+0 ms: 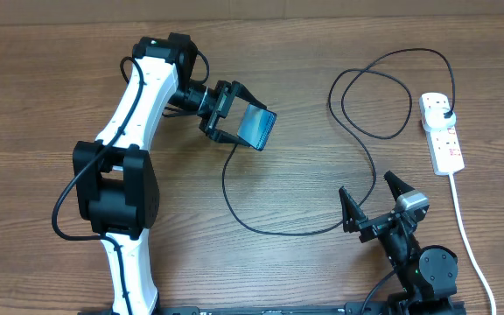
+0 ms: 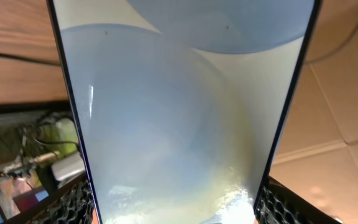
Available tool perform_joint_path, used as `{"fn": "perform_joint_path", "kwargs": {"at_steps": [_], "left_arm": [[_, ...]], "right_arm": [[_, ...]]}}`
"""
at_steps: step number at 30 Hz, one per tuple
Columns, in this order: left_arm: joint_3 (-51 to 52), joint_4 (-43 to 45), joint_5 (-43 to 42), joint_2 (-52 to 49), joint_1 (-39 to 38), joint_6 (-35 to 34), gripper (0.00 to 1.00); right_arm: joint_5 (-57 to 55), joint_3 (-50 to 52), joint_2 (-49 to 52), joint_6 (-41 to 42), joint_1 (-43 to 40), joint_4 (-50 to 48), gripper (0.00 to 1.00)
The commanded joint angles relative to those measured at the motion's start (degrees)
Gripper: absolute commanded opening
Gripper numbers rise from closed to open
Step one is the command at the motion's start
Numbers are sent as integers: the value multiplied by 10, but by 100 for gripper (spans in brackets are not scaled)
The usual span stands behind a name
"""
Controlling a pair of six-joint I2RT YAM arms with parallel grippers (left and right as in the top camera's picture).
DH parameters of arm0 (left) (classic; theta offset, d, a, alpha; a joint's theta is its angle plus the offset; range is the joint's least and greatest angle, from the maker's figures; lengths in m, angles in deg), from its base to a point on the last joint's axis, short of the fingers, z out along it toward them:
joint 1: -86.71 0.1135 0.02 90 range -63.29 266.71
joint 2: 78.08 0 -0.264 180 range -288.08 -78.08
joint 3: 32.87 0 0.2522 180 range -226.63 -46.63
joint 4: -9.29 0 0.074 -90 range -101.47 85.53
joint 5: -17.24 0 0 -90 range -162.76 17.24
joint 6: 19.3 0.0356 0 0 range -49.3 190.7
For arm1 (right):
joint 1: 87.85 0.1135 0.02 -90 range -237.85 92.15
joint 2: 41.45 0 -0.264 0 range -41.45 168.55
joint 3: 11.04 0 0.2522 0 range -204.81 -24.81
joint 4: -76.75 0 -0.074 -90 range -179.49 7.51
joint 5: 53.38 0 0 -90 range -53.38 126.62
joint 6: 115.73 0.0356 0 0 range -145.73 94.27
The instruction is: Plug charger to phone and switch on socket
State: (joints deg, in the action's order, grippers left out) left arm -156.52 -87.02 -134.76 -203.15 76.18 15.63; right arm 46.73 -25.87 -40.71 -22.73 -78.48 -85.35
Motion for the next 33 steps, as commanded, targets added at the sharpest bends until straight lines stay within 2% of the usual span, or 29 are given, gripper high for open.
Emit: {"fn": "perform_joint_path", "kwargs": {"at_steps": [1, 13, 17, 25, 33], "left_arm": [[-18, -2, 46, 1, -4, 12, 69], [-18, 3, 341, 1, -17, -53, 69], [-18, 3, 408, 1, -35, -80, 69], [-18, 9, 467, 1, -68, -123, 70], [-18, 35, 474, 1, -80, -145, 66]], "right_arm": [[0, 6, -6, 1, -2, -2, 100], [0, 6, -6, 1, -2, -2, 100], [0, 6, -6, 1, -2, -2, 100], [23, 6, -6, 5, -2, -4, 100], [94, 6, -5, 120, -2, -10, 100]]}}
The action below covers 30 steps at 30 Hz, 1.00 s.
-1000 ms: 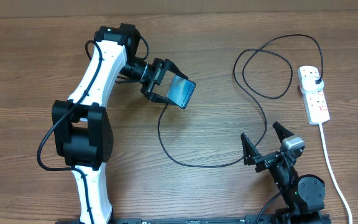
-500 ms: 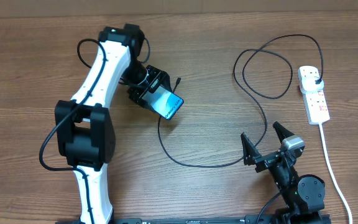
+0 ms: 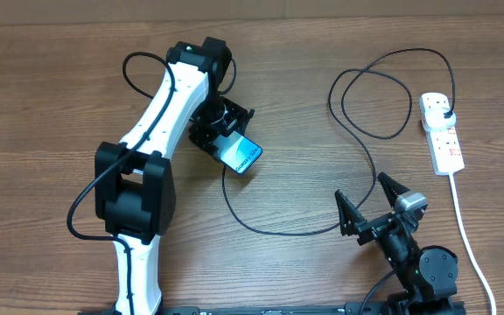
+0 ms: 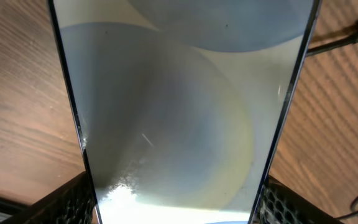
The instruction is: Plug charger to phone and switch on socket
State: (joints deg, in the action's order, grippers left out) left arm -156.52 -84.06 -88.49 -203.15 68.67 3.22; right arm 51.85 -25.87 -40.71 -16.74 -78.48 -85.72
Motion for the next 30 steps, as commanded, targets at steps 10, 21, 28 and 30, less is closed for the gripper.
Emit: {"fn": "perform_joint_path", "kwargs": {"at_steps": [10, 21, 28, 30], "left_arm": [[-18, 12, 6, 1, -4, -35, 66], [-18, 14, -19, 1, -5, -35, 66], [-18, 14, -39, 1, -8, -35, 66], [-18, 14, -38, 1, -10, -35, 66]], "right_arm": [[121, -25, 68, 140, -2, -34, 100], [212, -199, 342, 152, -2, -23, 100], [349, -320, 550, 152, -2, 11, 100], [402, -337, 605, 152, -2, -18, 100]]}}
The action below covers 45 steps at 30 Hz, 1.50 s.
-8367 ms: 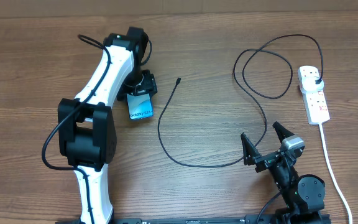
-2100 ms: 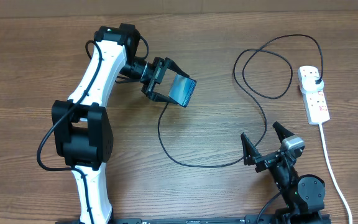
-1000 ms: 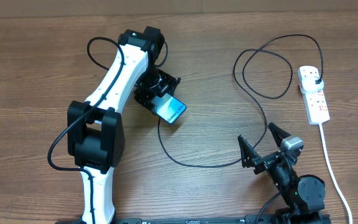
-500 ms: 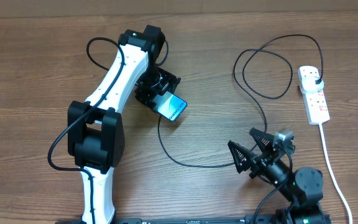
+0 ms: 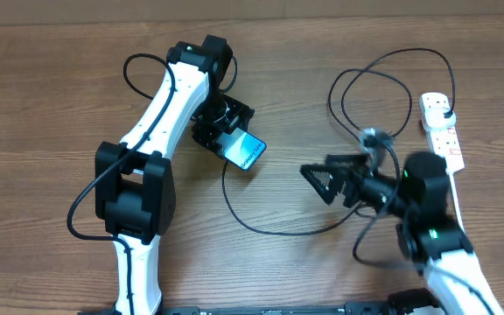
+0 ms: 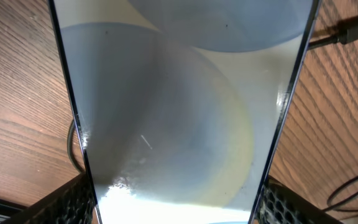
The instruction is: Plug charger to phone and switch on socket
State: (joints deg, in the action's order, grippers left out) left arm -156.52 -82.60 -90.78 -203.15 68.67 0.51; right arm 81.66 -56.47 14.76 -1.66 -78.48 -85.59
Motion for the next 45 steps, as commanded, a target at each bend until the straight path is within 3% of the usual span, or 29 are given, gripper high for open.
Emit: {"fn": "perform_joint_path", "kwargs": {"at_steps": [1, 3, 6, 10, 11, 14, 18, 24, 32, 45], "left_arm": [[-18, 0, -16, 1, -11, -7, 66], [-18, 0, -16, 1, -15, -8, 67], [-18, 2, -30, 1, -21, -8, 67], [-18, 4, -39, 1, -30, -21, 67], [-18, 4, -41, 1, -31, -23, 67], [-18, 4, -41, 1, -34, -36, 67], [-17, 4, -43, 1, -37, -59, 67], [-18, 4, -45, 1, -54, -85, 67], [-18, 2, -45, 1, -96, -105, 66], [-18, 6, -46, 1, -138, -170, 67]], "right_arm": [[114, -32, 68, 2, -2, -39, 100], [127, -32, 106, 20, -2, -77, 100], [125, -32, 151, 140, 0, -110, 100], [80, -32, 200, 155, 19, -126, 100], [66, -32, 206, 162, 25, -126, 96], [-14, -32, 228, 224, 54, -124, 70], [-118, -32, 248, 291, 101, -124, 65], [-208, -32, 266, 327, 157, -124, 64], [-225, -32, 282, 332, 161, -125, 55], [-236, -32, 283, 362, 161, -127, 34]]}}
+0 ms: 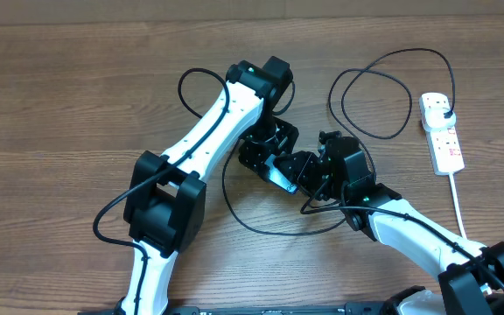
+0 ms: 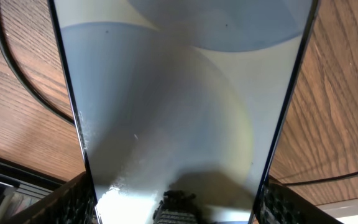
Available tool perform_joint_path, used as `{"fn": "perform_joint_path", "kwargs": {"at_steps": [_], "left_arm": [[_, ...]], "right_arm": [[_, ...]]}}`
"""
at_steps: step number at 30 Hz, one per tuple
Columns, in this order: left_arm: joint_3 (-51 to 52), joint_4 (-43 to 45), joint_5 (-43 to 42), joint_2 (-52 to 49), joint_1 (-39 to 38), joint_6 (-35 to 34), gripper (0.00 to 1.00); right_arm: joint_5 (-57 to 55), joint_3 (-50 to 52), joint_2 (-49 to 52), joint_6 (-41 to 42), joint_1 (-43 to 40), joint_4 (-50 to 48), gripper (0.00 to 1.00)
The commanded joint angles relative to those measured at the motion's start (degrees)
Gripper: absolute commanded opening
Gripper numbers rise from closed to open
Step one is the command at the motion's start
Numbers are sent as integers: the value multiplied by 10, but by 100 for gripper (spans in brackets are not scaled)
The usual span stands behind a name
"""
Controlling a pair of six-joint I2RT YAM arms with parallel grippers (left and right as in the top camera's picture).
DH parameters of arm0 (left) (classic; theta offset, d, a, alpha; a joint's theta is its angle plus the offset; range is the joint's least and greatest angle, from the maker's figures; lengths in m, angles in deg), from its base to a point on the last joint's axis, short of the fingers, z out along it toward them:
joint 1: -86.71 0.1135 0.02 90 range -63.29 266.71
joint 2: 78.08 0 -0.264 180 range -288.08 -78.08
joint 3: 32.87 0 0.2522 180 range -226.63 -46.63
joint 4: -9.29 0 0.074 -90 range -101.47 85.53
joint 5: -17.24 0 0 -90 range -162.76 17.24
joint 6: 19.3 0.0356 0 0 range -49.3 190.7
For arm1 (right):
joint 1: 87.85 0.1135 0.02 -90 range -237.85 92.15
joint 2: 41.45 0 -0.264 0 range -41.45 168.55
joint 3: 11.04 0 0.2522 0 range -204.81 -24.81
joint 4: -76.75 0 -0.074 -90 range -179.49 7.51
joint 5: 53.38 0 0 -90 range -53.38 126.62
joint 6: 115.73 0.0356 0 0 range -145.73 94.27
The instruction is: Plug charger to phone and switch on socket
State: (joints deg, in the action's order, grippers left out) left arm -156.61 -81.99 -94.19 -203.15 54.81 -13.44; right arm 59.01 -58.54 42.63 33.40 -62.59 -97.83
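Note:
My left gripper [image 1: 268, 160] is shut on the phone [image 1: 279, 178], whose pale blue screen [image 2: 179, 106] fills the left wrist view between the black fingers [image 2: 73, 202]. My right gripper [image 1: 307, 170] sits right against the phone's lower right end. Its dark reflection shows at the bottom of the screen, and its jaws cannot be made out. The black charger cable [image 1: 261, 229] loops under both arms, its free end hidden by the grippers. At the far right lies the white socket strip [image 1: 441, 133] with the charger's plug in its top socket.
The cable makes large loops [image 1: 374, 96] between the arms and the strip. The strip's own white lead [image 1: 464, 229] runs down the right side to the table's front edge. The left arm [image 1: 208, 131] stretches diagonally across the table's middle.
The left arm has carried the phone to the right, toward the table's centre. The right arm has moved left, and its gripper now lies against the phone's end.
The left gripper held the phone tilted up at the left while the right gripper rested open near the front edge. The phone then came lower beside the cable's end. Then the right arm was up and reaching left, open. Now both grippers meet at the phone.

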Motion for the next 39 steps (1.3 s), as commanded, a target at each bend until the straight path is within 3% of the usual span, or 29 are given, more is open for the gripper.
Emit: {"fn": "perform_joint_path", "kwargs": {"at_steps": [1, 6, 12, 18, 21, 28, 30, 34, 39], "left_arm": [[-17, 0, -13, 1, 1, -34, 67], [-17, 18, -38, 1, 1, -38, 66], [-17, 31, -61, 1, 1, -38, 67], [-17, 33, -67, 1, 1, -37, 67], [-17, 36, -67, 1, 1, -37, 71], [-17, 41, -67, 1, 1, -31, 74], [-17, 41, -67, 1, 1, -31, 79], [-17, 41, -67, 1, 1, -31, 98], [-17, 69, -67, 1, 1, 0, 100]], "right_arm": [[-10, -11, 4, 11, 2, -6, 33], [-9, -11, 4, 11, 2, -6, 23], [-9, -11, 4, 11, 2, -5, 20], [-9, -11, 4, 11, 2, -6, 11], [-9, -11, 4, 11, 2, -6, 7], [-9, -11, 4, 11, 1, -9, 4], [-6, -11, 4, 11, 1, -17, 4], [3, -11, 4, 16, -3, -34, 4], [18, -11, 3, 28, -25, -33, 4]]}}
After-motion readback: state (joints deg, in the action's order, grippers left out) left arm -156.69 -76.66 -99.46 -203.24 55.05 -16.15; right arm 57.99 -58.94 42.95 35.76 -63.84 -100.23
